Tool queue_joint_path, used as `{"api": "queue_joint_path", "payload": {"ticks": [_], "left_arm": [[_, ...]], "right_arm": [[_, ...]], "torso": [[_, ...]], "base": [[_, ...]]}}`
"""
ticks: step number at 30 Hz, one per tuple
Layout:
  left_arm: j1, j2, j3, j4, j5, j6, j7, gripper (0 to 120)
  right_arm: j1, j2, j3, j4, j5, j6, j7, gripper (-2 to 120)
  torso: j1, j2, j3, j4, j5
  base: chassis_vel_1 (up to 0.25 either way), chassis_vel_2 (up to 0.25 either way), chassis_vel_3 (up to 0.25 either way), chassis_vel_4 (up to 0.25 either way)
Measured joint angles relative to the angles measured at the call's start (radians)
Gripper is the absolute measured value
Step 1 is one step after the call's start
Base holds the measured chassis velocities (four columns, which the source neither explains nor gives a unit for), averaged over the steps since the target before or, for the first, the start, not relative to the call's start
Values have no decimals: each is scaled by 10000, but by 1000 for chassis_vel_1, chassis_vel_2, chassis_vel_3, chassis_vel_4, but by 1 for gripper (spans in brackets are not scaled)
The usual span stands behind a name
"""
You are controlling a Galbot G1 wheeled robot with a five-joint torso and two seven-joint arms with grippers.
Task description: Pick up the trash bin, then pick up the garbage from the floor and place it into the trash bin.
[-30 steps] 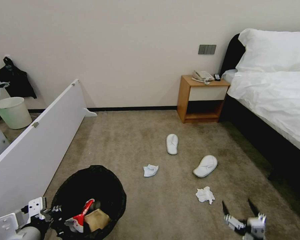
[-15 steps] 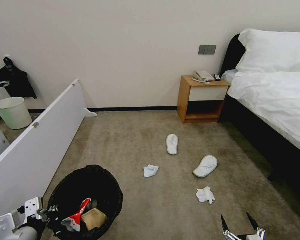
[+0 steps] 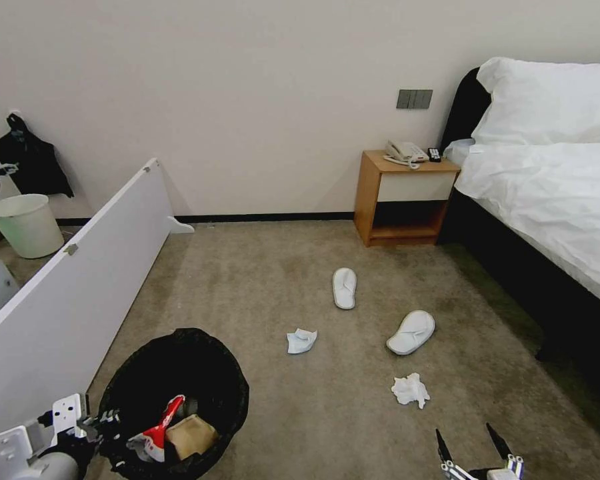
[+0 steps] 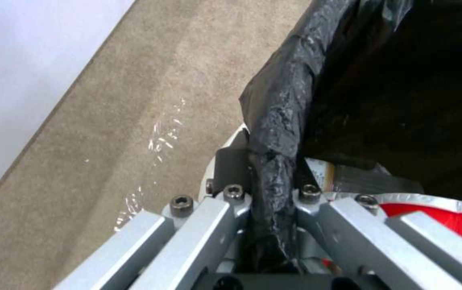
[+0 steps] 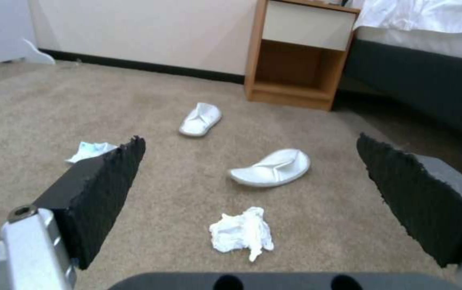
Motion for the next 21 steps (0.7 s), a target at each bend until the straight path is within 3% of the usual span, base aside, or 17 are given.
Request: {"api": "queue_joint_path", "payload": {"ticks": [21], "left_arm": [[-8,1,54,-50,-7,0,-11,2]], "right_arm": [[-31,-52,46,64,66,-2,-140,100]], "torso": [[0,0,0,0,0]], "base": [[-12,13,12,-13]]}}
